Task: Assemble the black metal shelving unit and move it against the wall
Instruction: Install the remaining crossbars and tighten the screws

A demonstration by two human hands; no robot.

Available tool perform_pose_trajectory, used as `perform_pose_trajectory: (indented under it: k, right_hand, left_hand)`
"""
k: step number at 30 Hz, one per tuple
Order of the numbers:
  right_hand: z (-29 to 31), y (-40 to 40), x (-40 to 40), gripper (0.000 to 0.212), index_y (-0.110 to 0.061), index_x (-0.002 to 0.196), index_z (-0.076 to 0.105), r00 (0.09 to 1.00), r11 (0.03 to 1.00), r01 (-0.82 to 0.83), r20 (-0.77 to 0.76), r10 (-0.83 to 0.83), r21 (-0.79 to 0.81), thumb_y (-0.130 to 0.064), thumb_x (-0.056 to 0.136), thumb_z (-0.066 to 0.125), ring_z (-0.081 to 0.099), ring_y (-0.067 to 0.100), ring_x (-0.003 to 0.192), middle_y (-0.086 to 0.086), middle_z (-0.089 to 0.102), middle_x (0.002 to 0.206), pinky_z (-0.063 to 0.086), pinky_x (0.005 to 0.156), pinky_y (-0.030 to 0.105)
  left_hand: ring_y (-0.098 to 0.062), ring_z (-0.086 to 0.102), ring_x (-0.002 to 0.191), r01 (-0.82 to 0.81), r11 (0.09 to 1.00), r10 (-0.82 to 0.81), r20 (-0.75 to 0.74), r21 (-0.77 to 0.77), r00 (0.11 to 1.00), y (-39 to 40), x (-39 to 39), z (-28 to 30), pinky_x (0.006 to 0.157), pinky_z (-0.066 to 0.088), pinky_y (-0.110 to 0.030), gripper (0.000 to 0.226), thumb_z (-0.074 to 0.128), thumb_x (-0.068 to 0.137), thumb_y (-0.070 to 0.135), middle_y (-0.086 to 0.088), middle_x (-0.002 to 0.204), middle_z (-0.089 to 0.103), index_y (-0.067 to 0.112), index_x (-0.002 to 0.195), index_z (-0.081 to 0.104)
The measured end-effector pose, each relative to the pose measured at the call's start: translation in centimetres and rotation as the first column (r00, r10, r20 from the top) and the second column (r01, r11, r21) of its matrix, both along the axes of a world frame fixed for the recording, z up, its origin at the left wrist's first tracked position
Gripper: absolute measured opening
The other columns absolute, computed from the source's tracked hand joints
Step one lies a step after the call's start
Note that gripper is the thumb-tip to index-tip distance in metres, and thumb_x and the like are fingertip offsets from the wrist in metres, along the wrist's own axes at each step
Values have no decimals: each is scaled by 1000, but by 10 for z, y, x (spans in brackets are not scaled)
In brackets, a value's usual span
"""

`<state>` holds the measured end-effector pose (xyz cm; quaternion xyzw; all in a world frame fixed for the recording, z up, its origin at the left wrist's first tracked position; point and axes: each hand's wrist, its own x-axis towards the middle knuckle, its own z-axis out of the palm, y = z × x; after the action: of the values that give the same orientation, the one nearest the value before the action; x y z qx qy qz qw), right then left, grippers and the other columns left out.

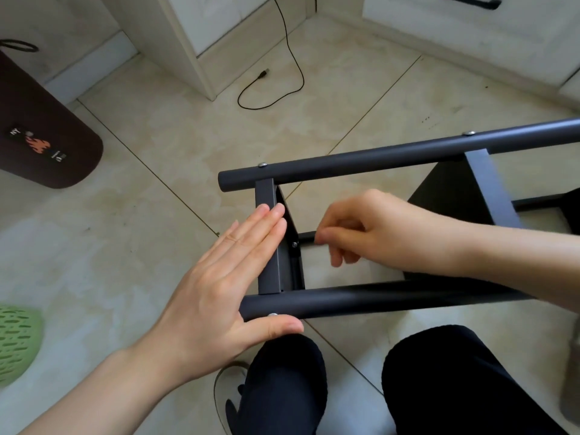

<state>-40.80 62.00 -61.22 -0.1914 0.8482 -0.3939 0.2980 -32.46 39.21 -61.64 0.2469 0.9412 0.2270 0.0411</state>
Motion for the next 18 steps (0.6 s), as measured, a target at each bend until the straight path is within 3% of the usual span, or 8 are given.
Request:
perform_pose_trajectory:
  k: [2, 5, 8, 11, 18]
  right_hand:
    - [-8, -6, -2, 17, -7, 96, 70, 952, 995, 32, 307, -3, -92, -16, 99, 57, 70, 10, 69, 3, 77, 79, 59, 71, 21]
    - [-13, -16, -3, 8, -4, 94, 68, 841, 975, 74, 538, 50, -207, -8, 96, 61, 74, 15, 75, 10, 77, 85, 61, 76, 25]
    - [-15, -23, -5, 3, -5, 91, 66, 791, 965, 72, 604, 99, -252, -4, 90, 68, 74, 17, 76, 13, 76, 88, 61, 79, 28]
    - [-18, -29, -8, 4, -8, 86, 70, 781, 968, 40, 612, 123, -246, -8, 85, 74, 68, 11, 70, 8, 74, 81, 59, 74, 22]
    - [-25, -32, -10, 8, -9, 86, 70, 650, 961, 130, 753, 103, -244, -14, 92, 67, 65, 8, 65, 7, 74, 84, 54, 66, 18]
  left_hand:
    - [-13, 14, 154, -2, 1000, 3, 7, -6, 1000, 0, 0, 0, 121, 20, -36, 96, 56, 85, 65, -3, 165, 25, 4, 154, 32]
    - [-12, 13, 154, -12, 1000, 12, 15, 5, 1000, 0, 1, 0, 120, 22, -38, 96, 56, 85, 66, -1, 165, 24, 4, 154, 31]
    - [-11, 14, 154, -21, 999, 20, 25, 28, 999, 1, 1, -1, 120, 22, -37, 96, 57, 84, 66, 0, 165, 24, 6, 154, 31]
    - [-11, 14, 154, -26, 999, 25, 30, 41, 999, 1, 2, -1, 120, 22, -37, 95, 57, 84, 66, 1, 165, 24, 8, 154, 32]
    - [-13, 16, 154, -23, 999, 21, 38, 40, 999, 1, 2, -2, 121, 22, -36, 94, 57, 85, 66, 0, 165, 25, 7, 154, 32]
